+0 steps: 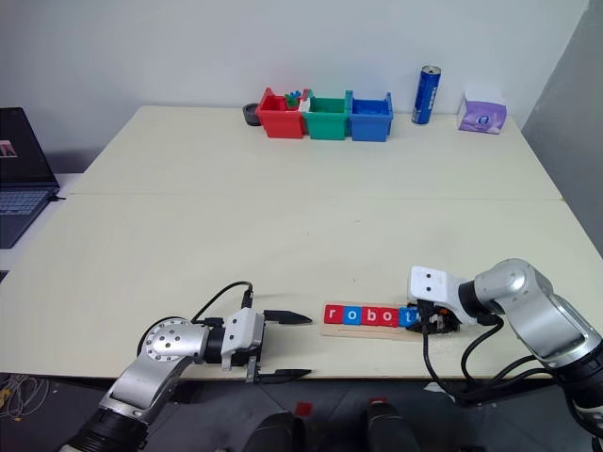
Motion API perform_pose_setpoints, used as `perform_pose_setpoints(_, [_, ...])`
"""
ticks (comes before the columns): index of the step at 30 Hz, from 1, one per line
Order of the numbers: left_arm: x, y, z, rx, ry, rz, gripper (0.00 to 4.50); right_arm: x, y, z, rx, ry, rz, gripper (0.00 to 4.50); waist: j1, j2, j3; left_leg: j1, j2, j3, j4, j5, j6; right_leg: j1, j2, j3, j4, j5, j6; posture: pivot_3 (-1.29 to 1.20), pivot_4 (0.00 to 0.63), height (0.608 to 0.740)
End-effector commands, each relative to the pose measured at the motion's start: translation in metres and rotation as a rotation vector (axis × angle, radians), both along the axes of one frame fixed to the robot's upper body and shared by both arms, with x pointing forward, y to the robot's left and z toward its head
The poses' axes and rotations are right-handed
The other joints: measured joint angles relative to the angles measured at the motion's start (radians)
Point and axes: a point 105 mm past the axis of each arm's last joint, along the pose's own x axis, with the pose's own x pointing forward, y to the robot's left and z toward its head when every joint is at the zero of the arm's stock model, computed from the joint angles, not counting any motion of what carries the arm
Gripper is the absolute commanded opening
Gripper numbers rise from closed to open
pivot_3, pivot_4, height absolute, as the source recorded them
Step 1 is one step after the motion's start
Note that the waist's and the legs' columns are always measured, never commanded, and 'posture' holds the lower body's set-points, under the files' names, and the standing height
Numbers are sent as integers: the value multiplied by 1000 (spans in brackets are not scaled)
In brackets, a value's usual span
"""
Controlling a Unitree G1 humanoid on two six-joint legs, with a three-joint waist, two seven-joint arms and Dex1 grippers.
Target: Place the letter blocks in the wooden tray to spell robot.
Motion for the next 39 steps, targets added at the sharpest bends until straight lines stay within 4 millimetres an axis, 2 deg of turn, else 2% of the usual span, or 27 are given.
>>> perform_pose_setpoints(1, [-3, -6, 6, -15, -35, -28, 4500, 6, 3, 15, 25, -61, -7, 3817, 0, 0, 0, 0, 0, 0, 0, 0, 0, 0, 0, 0, 0, 0, 0, 0, 150, 740])
perform_pose_setpoints(3, [-3, -6, 6, -14, -36, -28, 4500, 6, 3, 19, 39, -68, -15, 4478, 0, 0, 0, 0, 0, 0, 0, 0, 0, 0, 0, 0, 0, 0, 0, 0, 150, 740])
perform_pose_setpoints(9, [-2, -5, 7, -13, -37, -23, 4500, -1, -7, 37, 85, -87, -83, 4478, 1, 0, 0, 0, 0, -1, 0, 0, 0, 0, 0, 0, 0, 0, 0, 0, 150, 740])
perform_pose_setpoints(10, [-2, -5, 7, -13, -36, -23, 4500, -3, -11, 36, 83, -88, -100, 4307, 2, 0, 0, 0, 0, 0, 0, 0, 0, 0, 0, 0, 0, 0, 0, 0, 150, 740])
perform_pose_setpoints(13, [-2, -5, 7, -12, -34, -21, 4500, -10, -21, 28, 58, -83, -136, 3559, 2, 0, 0, 0, 0, 0, 0, 0, 0, 0, 0, 0, 0, 0, 0, 0, 150, 740])
perform_pose_setpoints(16, [-2, -4, 6, -10, -33, -22, 4500, -12, -24, 18, 17, -93, -135, 2438, 2, 0, 0, 0, 0, 0, 0, 0, 0, 0, 0, 0, 0, 0, 0, 0, 150, 740])
perform_pose_setpoints(22, [-1, -1, 8, -1, -36, -23, 4500, -7, -19, 7, 10, -106, -131, 163, -1, 0, 0, 1, 0, 1, 0, 0, 0, 0, 0, 0, 0, 0, 1, 0, 150, 740])
perform_pose_setpoints(23, [0, -1, 8, 1, -37, -22, 4500, -7, -18, 6, 8, -102, -126, 21, -1, 0, 0, 1, 0, 1, 0, 0, 0, 0, 0, 0, 0, 0, 1, 0, 150, 740])
perform_pose_setpoints(33, [1, 0, 10, 1, -46, -12, 4500, -7, -6, 1, 31, -84, -106, 21, 0, 0, 0, 1, 0, 0, 0, 0, 0, 0, 0, 0, 0, 0, 1, 0, 150, 740])
perform_pose_setpoints(39, [1, 0, 10, -3, -45, -7, 4500, -4, -6, 3, 30, -100, -110, 21, 0, 0, 0, 0, 0, 0, 0, 0, 0, 0, 0, 0, 0, 0, 1, 0, 150, 740])
